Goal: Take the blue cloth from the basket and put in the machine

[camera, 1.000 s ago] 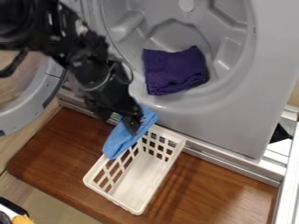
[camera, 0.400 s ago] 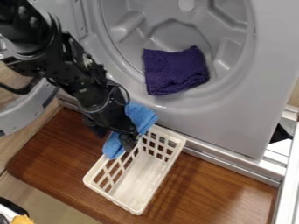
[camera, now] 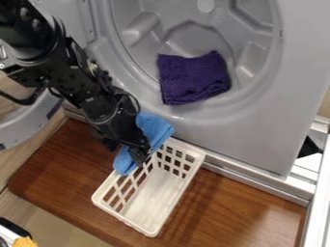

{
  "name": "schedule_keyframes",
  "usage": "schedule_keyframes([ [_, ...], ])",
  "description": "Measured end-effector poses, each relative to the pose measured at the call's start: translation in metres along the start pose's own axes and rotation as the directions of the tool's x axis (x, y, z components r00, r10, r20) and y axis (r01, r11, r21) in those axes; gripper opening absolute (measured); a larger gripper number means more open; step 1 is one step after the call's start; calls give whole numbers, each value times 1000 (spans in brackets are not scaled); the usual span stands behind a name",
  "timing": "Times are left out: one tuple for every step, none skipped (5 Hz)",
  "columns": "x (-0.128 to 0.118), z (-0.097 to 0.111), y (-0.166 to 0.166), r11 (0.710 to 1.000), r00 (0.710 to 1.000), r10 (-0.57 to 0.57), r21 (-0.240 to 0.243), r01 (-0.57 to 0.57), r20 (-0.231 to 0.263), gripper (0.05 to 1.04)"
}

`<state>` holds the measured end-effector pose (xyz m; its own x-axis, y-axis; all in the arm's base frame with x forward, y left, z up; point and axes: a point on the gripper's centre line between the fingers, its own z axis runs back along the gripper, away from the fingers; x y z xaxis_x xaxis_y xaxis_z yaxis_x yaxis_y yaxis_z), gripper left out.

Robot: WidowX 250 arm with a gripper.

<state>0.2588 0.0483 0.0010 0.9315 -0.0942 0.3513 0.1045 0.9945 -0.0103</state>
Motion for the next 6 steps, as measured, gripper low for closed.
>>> schedule_keyframes([
  [2, -2, 3, 1000, 1000, -10, 19, 10, 5, 661],
  [3, -2, 2, 1000, 1000, -4, 13, 4, 11, 359],
  [1, -1, 1, 1000, 1000, -5, 0, 5, 7, 147],
  [2, 13, 5, 1000, 1000, 6, -7, -6, 13, 59],
  [8, 42, 10, 999, 996, 47, -27, -45, 77, 53],
  [20, 80, 12, 996, 977, 78, -61, -67, 201, 53],
])
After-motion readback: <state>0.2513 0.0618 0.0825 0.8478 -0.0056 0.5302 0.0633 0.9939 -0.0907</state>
